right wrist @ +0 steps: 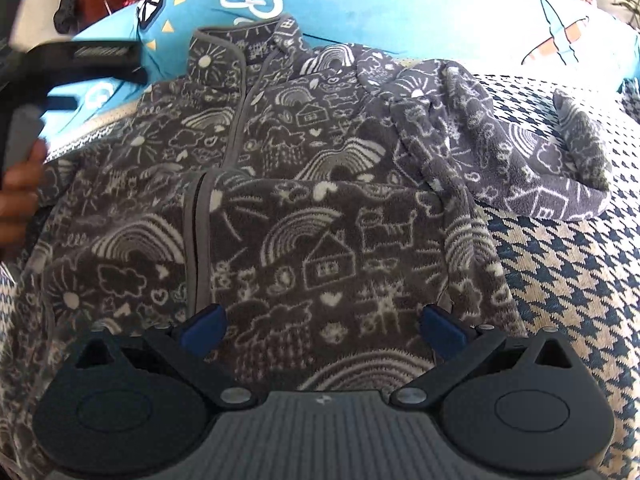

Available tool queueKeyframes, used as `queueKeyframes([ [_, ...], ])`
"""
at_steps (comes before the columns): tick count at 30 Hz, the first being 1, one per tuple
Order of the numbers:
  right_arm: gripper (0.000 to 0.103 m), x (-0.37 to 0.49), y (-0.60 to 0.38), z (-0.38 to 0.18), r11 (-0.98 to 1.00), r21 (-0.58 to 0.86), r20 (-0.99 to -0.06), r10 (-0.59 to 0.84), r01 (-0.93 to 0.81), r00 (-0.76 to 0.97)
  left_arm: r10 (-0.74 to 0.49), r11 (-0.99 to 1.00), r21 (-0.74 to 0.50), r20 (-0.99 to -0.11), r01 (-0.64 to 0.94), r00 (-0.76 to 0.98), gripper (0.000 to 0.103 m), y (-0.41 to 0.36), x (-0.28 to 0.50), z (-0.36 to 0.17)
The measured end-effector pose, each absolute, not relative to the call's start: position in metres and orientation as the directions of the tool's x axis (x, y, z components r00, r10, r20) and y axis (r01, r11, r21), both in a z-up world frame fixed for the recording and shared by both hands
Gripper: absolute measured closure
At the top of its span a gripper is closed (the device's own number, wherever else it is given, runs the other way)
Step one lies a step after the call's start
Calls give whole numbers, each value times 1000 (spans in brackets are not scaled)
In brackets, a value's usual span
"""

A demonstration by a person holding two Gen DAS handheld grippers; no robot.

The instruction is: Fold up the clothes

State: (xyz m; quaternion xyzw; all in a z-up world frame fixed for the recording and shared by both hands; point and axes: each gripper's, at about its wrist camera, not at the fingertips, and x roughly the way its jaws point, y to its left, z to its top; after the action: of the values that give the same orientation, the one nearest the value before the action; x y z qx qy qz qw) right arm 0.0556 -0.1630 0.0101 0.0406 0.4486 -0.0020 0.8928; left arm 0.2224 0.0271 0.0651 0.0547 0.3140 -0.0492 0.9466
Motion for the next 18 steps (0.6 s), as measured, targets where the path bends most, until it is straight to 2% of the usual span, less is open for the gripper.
queueKeyframes([
  [4, 0, 57, -163, 9, 997, 63, -806, 29, 36, 591, -47, 983, 117, -579, 140, 814, 1, 16, 245, 58],
  [12, 0, 61, -161, 8, 998, 52, -811, 22, 34, 585, -119, 957, 152, -572, 247, 812, 4, -2, 282, 52],
  [18, 0, 62, -159, 7, 999, 26, -811, 5, 28, 585, -164, 922, 190, -597, 337, 786, 4, -12, 309, 41],
])
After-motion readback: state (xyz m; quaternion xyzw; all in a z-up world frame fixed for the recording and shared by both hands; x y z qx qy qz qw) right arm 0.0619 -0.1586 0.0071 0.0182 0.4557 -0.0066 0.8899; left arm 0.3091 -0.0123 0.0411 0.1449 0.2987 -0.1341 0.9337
